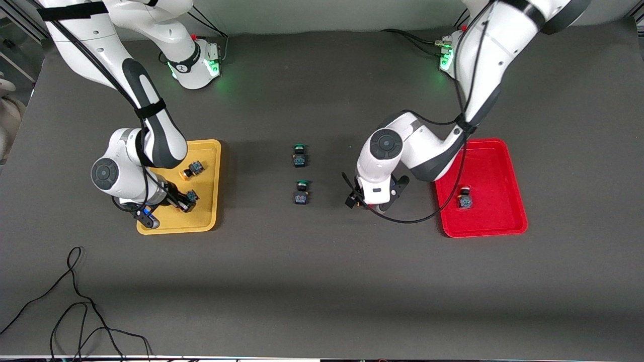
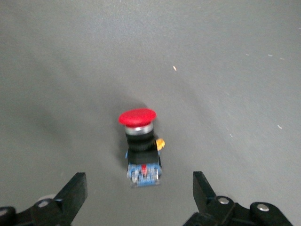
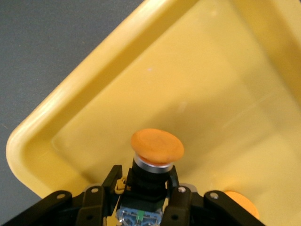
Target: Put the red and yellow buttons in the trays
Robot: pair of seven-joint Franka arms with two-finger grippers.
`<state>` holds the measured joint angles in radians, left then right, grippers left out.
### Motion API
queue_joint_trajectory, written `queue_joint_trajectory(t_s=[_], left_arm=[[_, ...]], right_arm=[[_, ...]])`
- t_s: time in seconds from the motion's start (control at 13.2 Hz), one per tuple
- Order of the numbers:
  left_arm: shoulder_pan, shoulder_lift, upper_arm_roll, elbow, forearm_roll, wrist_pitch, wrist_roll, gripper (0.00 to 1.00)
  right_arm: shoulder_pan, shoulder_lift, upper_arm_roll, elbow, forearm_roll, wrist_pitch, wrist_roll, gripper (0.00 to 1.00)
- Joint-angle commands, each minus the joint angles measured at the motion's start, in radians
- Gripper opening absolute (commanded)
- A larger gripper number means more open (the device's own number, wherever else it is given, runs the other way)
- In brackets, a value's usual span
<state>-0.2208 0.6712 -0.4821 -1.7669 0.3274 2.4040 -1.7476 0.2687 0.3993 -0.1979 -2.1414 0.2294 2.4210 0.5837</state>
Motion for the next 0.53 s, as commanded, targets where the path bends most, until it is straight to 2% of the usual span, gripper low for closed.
queue_joint_trajectory(t_s=[0.0, 0.08, 0.15, 0.23, 0.3, 0.38, 0.45], left_arm=[[-0.106, 0.039, 0.112, 0.032, 0.021, 0.047, -0.072, 1.00], [-0.114, 0.047, 0.123, 0.032, 0.021, 0.056, -0.073, 1.00], [-0.114, 0.047, 0.123, 0.032, 0.021, 0.056, -0.073, 0.98], [-0.114, 0.047, 0.123, 0.032, 0.021, 0.055, -0.073, 0.76], [-0.115, 0.047, 0.123, 0.033, 0.021, 0.053, -0.073, 0.48], [-0.115, 0.047, 0.123, 0.033, 0.021, 0.049, -0.073, 0.20], [-0.115, 0.047, 0.123, 0.033, 0.021, 0.044, -0.073, 0.02]], right_arm=[[0.001, 0.018, -0.003, 0.021, 0.002, 0.004, -0.025, 0.27], [0.001, 0.024, -0.003, 0.031, 0.002, 0.004, -0.025, 0.29], [0.001, 0.027, -0.003, 0.031, 0.002, 0.004, -0.025, 0.36], [0.000, 0.026, -0.003, 0.031, 0.004, 0.004, -0.025, 0.80], [0.000, 0.018, -0.003, 0.031, 0.004, 0.003, -0.025, 1.00], [0.000, 0.009, -0.003, 0.031, 0.004, 0.003, -0.025, 1.00], [0.000, -0.011, -0.005, 0.034, 0.004, 0.003, -0.024, 1.00]])
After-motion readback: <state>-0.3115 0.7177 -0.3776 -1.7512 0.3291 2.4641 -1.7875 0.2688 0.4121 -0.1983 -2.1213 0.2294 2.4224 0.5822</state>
